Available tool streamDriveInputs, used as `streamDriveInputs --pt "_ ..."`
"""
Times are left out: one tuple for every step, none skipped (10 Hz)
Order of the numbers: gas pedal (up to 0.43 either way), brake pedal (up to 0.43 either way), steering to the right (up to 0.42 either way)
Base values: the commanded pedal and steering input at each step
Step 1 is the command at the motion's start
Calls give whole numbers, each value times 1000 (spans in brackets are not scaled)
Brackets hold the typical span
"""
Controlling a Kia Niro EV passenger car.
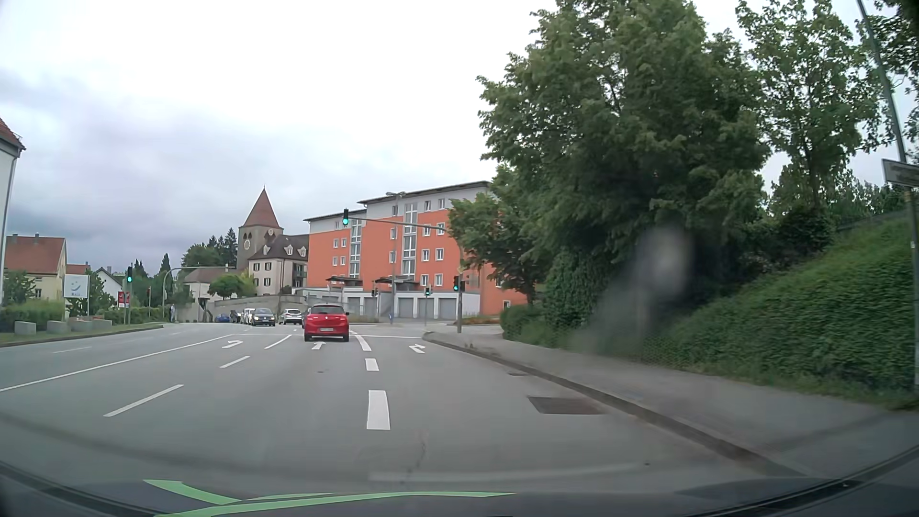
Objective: Follow the waypoints while adhering to traffic rules and regulations
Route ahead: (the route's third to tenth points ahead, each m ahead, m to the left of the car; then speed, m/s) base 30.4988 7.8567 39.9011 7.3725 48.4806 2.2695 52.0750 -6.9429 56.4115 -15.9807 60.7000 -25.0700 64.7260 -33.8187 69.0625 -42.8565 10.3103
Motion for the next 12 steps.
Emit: streamDriveInputs --pt "0 171 -41" --pt "0 159 -40" --pt "0 152 -40" --pt "0 146 -39" --pt "0 140 -36" --pt "0 128 -36" --pt "0 122 -36" --pt "0 116 -36" --pt "0 116 -35" --pt "0 110 -35" --pt "0 104 -35" --pt "0 104 -35"
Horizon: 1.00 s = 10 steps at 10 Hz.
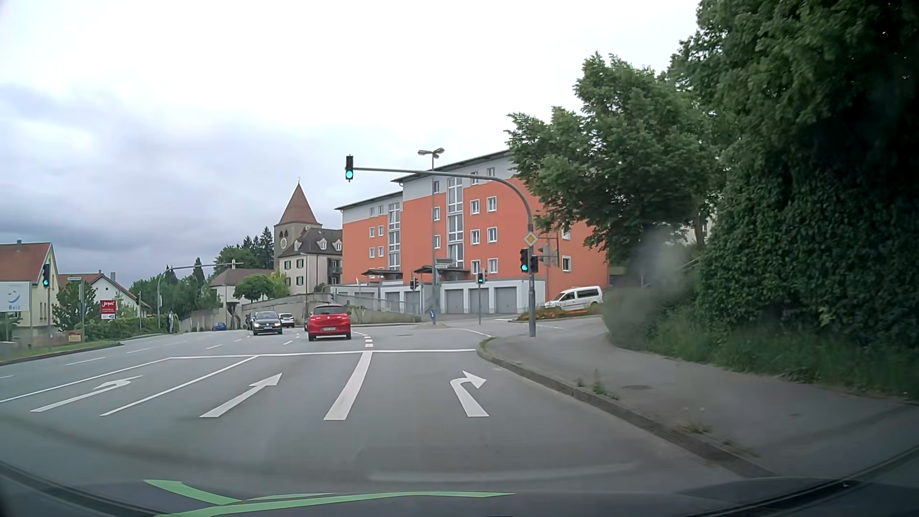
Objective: Follow the waypoints while adhering to traffic rules and regulations
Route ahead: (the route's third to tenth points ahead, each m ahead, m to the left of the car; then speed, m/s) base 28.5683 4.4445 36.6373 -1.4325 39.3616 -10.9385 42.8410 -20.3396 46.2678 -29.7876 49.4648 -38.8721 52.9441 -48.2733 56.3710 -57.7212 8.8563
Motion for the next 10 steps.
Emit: streamDriveInputs --pt "0 104 -35" --pt "0 104 -35" --pt "0 104 -35" --pt "0 110 -35" --pt "0 110 -35" --pt "0 110 -35" --pt "0 116 -35" --pt "0 116 -35" --pt "0 122 -35" --pt "0 122 -33"
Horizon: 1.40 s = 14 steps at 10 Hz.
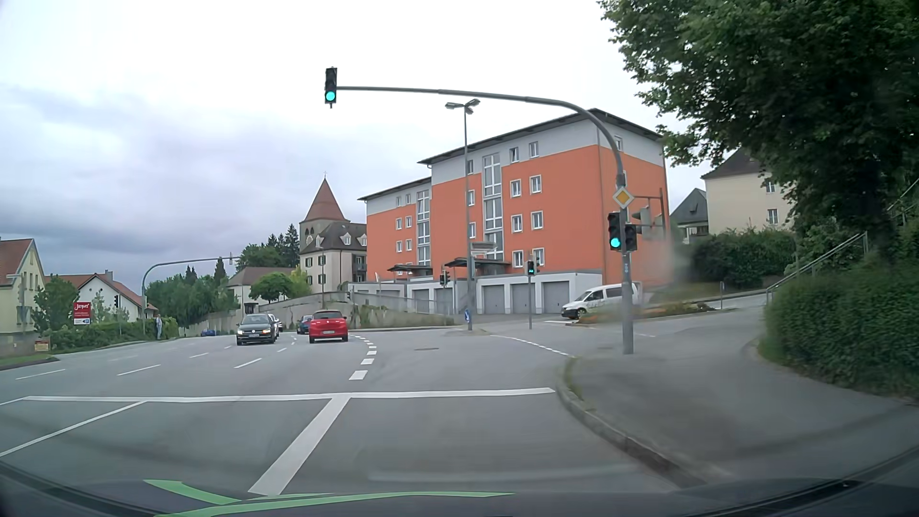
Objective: Follow the waypoints while adhering to traffic rules and regulations
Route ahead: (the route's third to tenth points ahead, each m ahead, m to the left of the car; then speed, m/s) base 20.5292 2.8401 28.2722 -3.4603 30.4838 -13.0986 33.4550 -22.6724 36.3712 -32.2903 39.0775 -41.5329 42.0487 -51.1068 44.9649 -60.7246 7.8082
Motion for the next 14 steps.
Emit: streamDriveInputs --pt "0 134 -30" --pt "0 140 -22" --pt "0 140 -13" --pt "0 140 -4" --pt "0 134 -1" --pt "0 134 6" --pt "0 134 21" --pt "0 122 38" --pt "0 116 64" --pt "0 91 94" --pt "0 18 119" --pt "0 0 149" --pt "0 0 172" --pt "0 0 186"
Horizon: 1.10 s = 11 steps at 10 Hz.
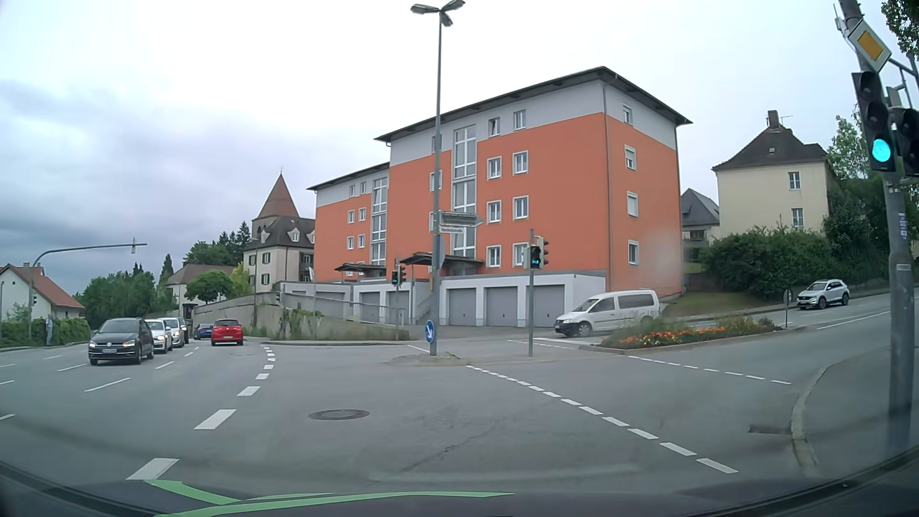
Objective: Follow the waypoints while adhering to traffic rules and regulations
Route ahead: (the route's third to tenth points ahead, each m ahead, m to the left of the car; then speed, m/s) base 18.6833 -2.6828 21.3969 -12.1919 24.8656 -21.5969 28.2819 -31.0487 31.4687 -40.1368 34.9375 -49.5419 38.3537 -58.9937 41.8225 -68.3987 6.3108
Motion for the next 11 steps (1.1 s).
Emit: streamDriveInputs --pt "0 0 204" --pt "0 0 224" --pt "0 0 238" --pt "79 0 257" --pt "87 0 271" --pt "98 0 284" --pt "98 0 289" --pt "118 0 291" --pt "130 0 292" --pt "138 0 293" --pt "157 0 295"
